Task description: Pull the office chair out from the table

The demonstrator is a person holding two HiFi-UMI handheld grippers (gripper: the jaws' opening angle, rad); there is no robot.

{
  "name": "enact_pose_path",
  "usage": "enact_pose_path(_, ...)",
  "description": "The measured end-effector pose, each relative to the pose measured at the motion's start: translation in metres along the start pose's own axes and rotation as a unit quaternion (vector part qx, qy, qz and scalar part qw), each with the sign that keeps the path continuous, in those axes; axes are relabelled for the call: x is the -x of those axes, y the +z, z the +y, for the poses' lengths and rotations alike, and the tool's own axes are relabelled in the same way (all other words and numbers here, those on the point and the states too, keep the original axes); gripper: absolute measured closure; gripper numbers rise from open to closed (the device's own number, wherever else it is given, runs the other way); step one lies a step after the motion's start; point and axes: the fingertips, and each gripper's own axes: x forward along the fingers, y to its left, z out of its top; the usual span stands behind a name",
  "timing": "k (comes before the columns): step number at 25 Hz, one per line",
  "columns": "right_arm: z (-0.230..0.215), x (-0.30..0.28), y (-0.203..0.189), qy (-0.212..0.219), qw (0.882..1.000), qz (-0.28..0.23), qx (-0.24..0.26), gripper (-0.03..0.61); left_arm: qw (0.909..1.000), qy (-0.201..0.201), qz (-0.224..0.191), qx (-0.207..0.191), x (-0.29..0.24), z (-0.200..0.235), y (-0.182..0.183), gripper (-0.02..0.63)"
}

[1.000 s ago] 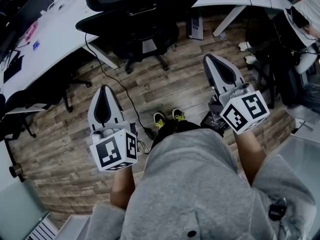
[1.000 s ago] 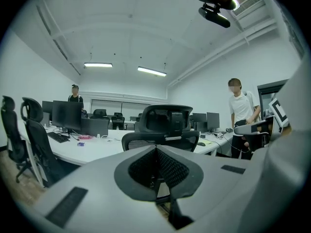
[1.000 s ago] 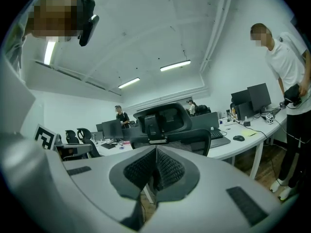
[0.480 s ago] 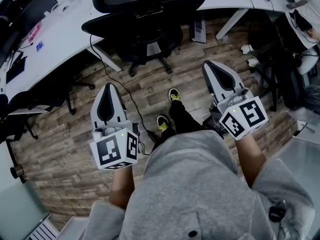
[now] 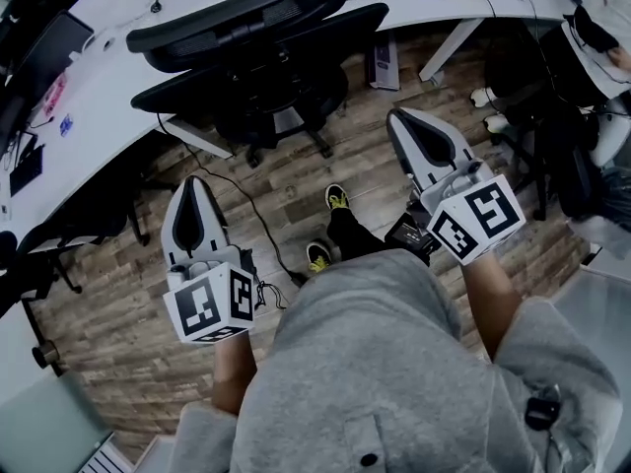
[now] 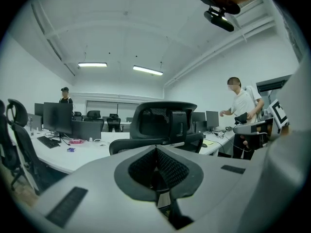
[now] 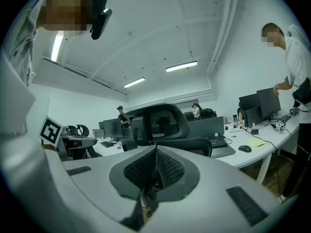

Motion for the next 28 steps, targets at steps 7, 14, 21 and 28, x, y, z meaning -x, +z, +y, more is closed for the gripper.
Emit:
enact_pose_path(7,-0.061,-0.031,0.021,0.013,1.000,-0.009,0.010,0.551,0.9997,0.017,0.012,-0.015,-0.051,-0.002,0.008,0.601)
enact_pose_path(14,-0.091,-0.061,0.050,0.040,0.997,-0.010,0.065,0.549,0.9988,0.034,0.018,-0.031,-0.082,0.003,0.015,0.601)
enact_pose_path(21,-0.105,-0.092,0.060,0.056,0.992,0.010,0.114,0.549,0.9975,0.056,0.025,-0.034,-0.102,0.022,0.019,0.601)
enact_pose_path(28,-0.107,-0.123,0.054,0.073,0.990,0.017,0.117,0.549,0.9961,0.073,0.031,-0.038,-0.126,0.033,0.022,0.601)
